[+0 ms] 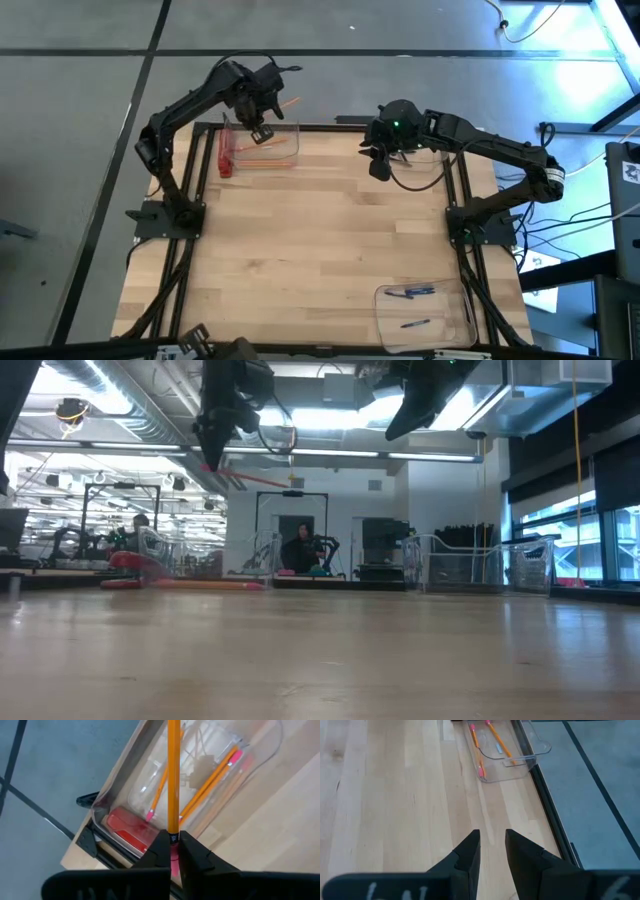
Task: Sort crayons/erasers/pens/pencils in bins
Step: Put the yellow pencil into the top left transparent bin
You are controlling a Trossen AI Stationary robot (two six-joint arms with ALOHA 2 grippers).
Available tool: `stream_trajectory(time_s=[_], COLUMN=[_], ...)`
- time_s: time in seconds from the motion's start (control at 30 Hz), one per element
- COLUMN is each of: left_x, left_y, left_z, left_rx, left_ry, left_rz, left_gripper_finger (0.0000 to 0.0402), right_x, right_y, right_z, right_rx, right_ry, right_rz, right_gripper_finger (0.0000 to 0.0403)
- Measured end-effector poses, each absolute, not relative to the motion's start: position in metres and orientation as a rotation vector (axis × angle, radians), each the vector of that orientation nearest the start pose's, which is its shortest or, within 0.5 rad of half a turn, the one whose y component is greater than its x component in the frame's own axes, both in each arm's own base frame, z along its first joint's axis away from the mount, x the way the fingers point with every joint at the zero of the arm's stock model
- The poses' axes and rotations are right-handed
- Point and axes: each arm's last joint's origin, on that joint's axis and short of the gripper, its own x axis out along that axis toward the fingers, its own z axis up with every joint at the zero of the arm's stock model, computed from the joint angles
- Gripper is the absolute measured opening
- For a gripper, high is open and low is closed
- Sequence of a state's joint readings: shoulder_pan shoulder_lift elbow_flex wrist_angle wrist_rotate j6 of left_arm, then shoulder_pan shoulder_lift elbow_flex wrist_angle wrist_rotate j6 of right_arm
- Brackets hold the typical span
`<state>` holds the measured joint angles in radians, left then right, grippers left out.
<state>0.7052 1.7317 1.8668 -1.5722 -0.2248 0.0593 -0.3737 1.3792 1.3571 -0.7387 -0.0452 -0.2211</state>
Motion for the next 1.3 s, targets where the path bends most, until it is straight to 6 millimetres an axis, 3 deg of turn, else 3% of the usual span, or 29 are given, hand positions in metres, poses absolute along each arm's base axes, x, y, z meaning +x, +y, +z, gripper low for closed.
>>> stream_trajectory(time_s=[0.37,0.67,0.97,1.3], left_x=[0.230,0.203,0.214,0.214], left_y=[0.204,0.182,0.193,0.203], left_z=[0.355,0.306,0.260,0.218], left_rx=[-0.339,-0.411,-0.329,-0.301], left_ry=[1.470,1.589,1.524,1.642], left_rz=[0.701,0.669,0.625,0.594], left_gripper_finger=[0.0002,0.0002,0.0002,0.0002], right_x=[0.267,0.266,0.266,0.266], right_y=[-0.103,-0.103,-0.103,-0.103], right_z=[0.351,0.351,0.351,0.351], right_rx=[-0.051,-0.057,-0.072,-0.071], right_ry=[0.776,0.780,0.782,0.781], right_rz=[-0.228,-0.225,-0.219,-0.220], right_gripper_finger=[0.0094,0.0094,0.0094,0.0094])
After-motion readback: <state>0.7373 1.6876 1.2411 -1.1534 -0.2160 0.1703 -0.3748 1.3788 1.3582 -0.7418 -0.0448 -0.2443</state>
